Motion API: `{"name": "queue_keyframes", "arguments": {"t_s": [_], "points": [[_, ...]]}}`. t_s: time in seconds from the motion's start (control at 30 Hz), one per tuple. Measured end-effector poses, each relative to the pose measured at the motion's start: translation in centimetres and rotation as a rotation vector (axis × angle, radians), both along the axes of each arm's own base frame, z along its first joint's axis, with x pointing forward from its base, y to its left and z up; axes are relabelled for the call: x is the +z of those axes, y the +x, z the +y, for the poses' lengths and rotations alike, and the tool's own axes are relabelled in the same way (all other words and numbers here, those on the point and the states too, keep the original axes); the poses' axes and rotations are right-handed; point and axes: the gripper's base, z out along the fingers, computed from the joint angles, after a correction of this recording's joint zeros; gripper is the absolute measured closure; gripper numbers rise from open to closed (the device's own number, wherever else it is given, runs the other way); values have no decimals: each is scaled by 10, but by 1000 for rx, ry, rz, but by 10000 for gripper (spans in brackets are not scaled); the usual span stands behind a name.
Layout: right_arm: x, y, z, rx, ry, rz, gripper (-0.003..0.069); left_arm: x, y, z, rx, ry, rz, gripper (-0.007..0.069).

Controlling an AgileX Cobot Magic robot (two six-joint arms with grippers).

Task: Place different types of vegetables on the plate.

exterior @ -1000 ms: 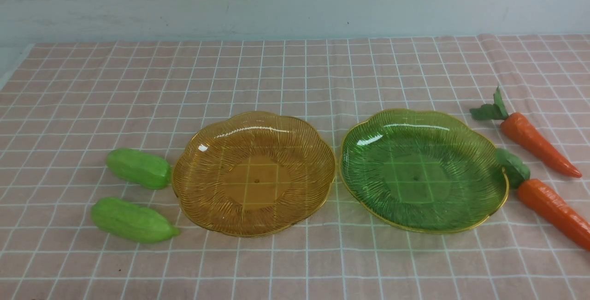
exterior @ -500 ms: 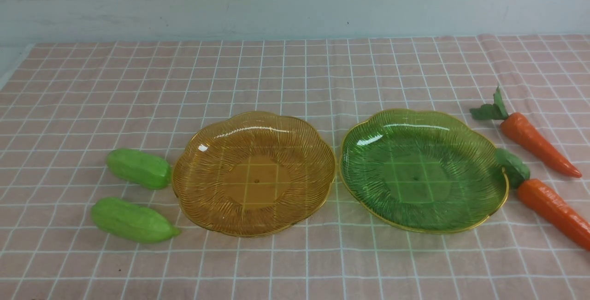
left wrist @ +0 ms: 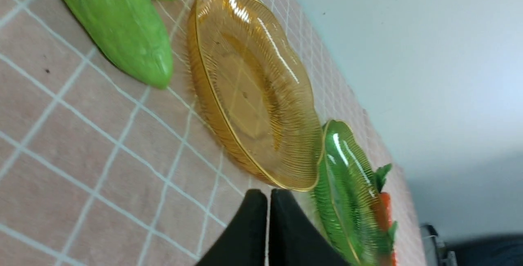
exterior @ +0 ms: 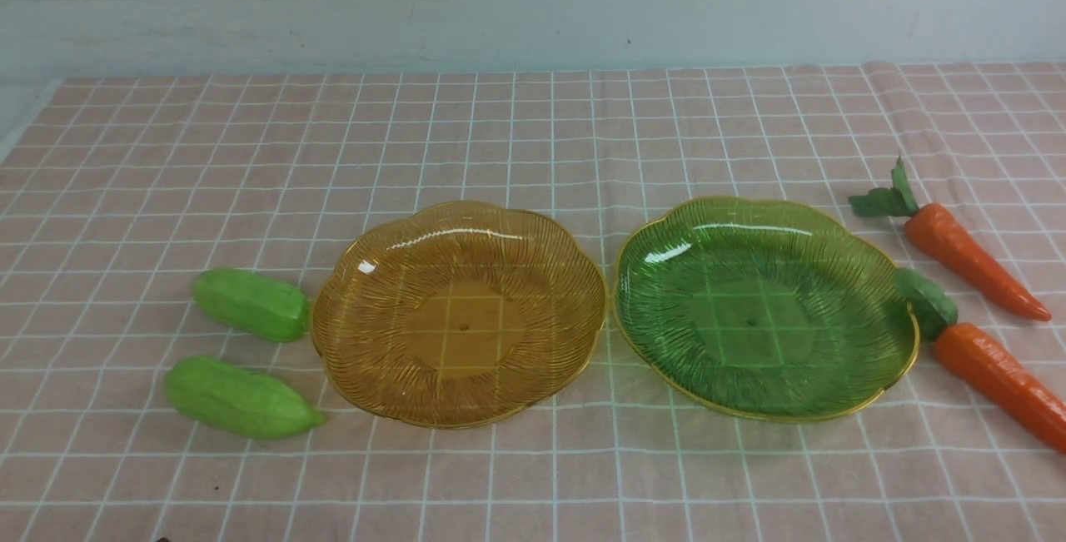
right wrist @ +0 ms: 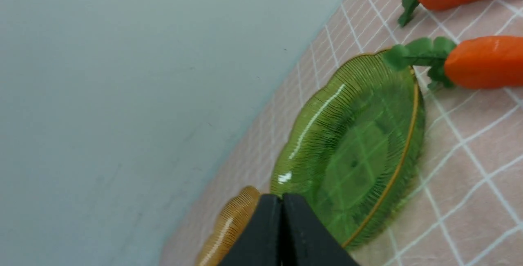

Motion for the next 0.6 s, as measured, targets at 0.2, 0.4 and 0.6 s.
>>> {"name": "queue_keyframes", "arguments": {"t_s": [0.2, 0.4, 0.6], "points": [[33, -4, -2, -20, -124, -145, 676, 9, 1, 0, 18, -92, -43, 628], [98, 2, 3, 77, -523, -113, 673, 49, -1, -5, -72, 67, -118, 628], [96, 51, -2, 236, -838, 346, 669, 63, 16, -14, -263, 291, 111, 628]]}}
